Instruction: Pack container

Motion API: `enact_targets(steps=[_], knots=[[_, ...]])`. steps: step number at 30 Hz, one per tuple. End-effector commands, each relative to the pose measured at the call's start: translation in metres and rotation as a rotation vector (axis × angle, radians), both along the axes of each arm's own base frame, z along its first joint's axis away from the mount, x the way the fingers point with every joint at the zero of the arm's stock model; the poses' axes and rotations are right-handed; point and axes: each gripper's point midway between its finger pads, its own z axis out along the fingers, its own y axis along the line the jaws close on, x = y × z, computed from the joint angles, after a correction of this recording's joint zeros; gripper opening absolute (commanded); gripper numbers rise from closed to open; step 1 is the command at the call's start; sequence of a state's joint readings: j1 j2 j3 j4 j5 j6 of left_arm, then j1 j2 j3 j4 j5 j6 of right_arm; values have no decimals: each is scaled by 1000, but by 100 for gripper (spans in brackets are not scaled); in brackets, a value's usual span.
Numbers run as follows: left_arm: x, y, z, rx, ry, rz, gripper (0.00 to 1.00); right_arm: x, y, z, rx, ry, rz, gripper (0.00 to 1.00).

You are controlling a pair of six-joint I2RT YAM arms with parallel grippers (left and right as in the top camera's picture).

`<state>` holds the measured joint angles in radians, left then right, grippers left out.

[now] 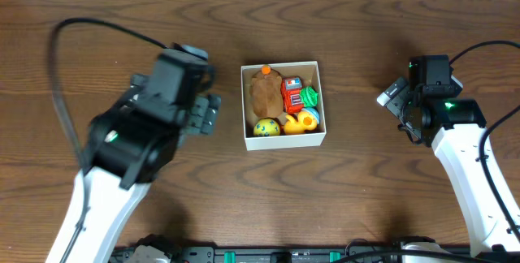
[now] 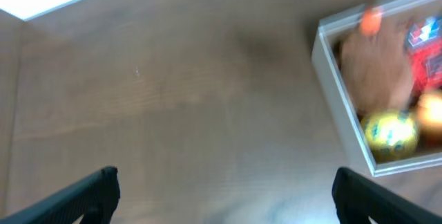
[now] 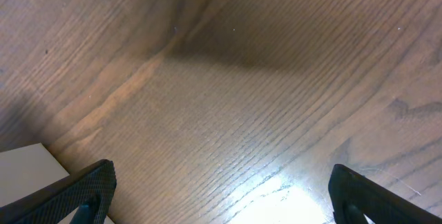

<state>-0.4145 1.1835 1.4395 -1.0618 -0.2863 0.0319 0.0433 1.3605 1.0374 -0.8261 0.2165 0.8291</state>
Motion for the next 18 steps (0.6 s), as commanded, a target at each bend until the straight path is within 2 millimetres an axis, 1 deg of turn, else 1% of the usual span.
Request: enact_targets(steps=[1, 3, 5, 8, 12, 15, 18], knots=[[-8, 9, 19, -95, -100, -41, 98, 3, -3, 7, -9, -19, -2, 99], [-10, 12, 27, -140, -159, -77, 98, 3, -3, 7, -9, -19, -2, 99], [-14, 20, 33, -172, -221, -83, 98, 3, -3, 7, -9, -19, -2, 99], [-25, 40, 29, -180, -296, -26, 98, 3, -3, 7, -9, -19, -2, 99], [-41, 54, 6, -178, -367, 19, 98, 3, -3, 7, -9, -19, -2, 99], [-50, 57, -22, -178, -392, 29, 98, 3, -3, 7, -9, -19, -2, 99], [-57, 56, -57, -184, -394, 23, 98, 3, -3, 7, -9, -19, -2, 99]])
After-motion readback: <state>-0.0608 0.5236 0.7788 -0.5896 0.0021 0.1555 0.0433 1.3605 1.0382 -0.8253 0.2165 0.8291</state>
